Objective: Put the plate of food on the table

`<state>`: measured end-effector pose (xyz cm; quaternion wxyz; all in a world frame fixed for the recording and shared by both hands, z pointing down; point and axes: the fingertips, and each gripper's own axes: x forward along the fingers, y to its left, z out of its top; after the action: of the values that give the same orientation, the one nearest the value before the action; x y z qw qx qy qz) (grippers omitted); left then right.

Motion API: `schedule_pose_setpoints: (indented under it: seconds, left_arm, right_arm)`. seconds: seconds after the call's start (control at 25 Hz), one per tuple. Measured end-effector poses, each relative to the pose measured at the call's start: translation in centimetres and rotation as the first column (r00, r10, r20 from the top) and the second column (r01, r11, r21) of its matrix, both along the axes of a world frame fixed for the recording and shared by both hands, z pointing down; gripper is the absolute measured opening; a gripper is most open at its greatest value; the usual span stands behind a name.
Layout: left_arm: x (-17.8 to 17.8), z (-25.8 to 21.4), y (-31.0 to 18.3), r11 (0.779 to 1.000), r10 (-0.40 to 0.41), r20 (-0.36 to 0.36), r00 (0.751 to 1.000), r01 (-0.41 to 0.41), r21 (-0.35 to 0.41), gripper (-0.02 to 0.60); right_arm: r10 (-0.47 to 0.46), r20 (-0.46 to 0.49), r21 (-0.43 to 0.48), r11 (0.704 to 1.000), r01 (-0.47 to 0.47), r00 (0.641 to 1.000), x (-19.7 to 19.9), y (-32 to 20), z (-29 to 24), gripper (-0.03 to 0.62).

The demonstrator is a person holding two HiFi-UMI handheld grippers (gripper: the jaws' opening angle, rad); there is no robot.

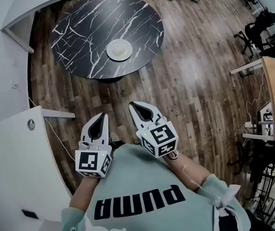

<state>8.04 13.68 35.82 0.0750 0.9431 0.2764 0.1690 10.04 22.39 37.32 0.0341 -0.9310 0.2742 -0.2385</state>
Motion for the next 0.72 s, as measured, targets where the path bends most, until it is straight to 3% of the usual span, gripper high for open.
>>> schedule_pose_setpoints:
  seconds: [0.24, 0.48, 0.72]
  left_arm:
    - [-1.1, -1.0, 5.4, 0.999, -0.039, -0.032, 0.999, 0.039, 0.017, 0.006]
    - [-2.8, 0.0, 11.3, 0.994, -0.068, -0.026, 0.997, 0.07, 0.079, 0.006]
    - [-3.9, 0.0, 14.4, 0.98, -0.134, -0.059, 0.989, 0.141, 0.137, 0.006]
  right_arm:
    - [-0.016, -0.042, 0.014, 1.0, 0.017, 0.999, -1.4, 5.8, -0.6, 0.009]
    - [-0.04, -0.068, 0.032, 0.999, 0.042, 0.997, -2.5, 12.1, -0.4, 0.009]
    - [-0.103, -0.111, 0.029, 0.994, 0.107, 0.989, -3.2, 15.3, -0.3, 0.008]
